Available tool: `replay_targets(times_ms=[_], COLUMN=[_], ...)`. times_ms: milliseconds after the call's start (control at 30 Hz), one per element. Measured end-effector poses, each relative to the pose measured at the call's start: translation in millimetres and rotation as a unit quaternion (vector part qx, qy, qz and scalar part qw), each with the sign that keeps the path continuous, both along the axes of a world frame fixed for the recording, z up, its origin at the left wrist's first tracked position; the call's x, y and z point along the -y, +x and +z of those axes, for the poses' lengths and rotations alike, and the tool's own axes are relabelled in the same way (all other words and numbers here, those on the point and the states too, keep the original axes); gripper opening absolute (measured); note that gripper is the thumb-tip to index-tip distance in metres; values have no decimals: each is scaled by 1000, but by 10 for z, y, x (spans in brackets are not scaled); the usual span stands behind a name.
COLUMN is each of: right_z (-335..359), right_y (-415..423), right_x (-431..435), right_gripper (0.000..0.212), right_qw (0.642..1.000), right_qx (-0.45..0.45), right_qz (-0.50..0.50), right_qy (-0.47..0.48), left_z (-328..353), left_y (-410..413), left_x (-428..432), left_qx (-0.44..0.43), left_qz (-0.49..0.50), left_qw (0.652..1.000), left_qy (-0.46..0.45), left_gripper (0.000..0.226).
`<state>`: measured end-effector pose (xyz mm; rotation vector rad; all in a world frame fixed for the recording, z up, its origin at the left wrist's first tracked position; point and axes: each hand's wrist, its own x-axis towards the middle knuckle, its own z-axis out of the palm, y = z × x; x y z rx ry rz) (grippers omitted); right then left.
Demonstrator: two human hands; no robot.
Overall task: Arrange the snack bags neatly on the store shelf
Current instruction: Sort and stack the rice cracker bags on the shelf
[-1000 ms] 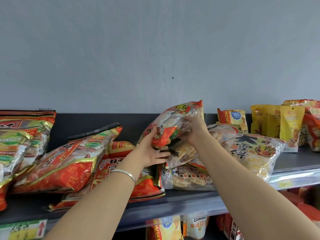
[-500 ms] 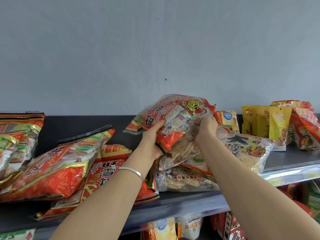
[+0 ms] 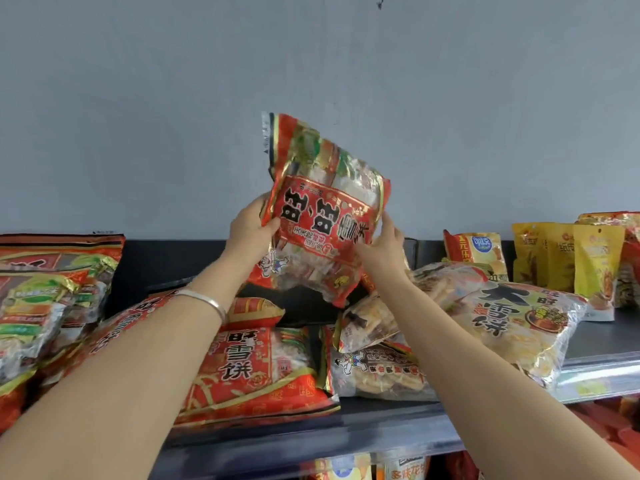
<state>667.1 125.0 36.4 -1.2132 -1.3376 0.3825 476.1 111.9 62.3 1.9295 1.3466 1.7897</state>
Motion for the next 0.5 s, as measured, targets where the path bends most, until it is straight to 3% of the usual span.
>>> replay_targets(times_ms=[100,167,300,500], right_z=[-17,-79,-119,102], right_y=[-39,-38,-9,187], right_x=[-56,-89,-158,-186], right_gripper=[98,108,122,132], right_qw=[1000,998,990,988], right_qx=[7,57,127,87], right_qz=[27,11,50,131], right_qy=[-13,-29,-32,4], left_z=[110,75,-52,-82], left_y=[-101,-141,-200,-158], left_x=[31,26,-64,-132], left_qx=[-188,-249,-278,-316], left_qz=[151,204,208,182], left_qw=[970,947,938,929], left_qy=[11,22,19,56], left_gripper=[37,35,34,36])
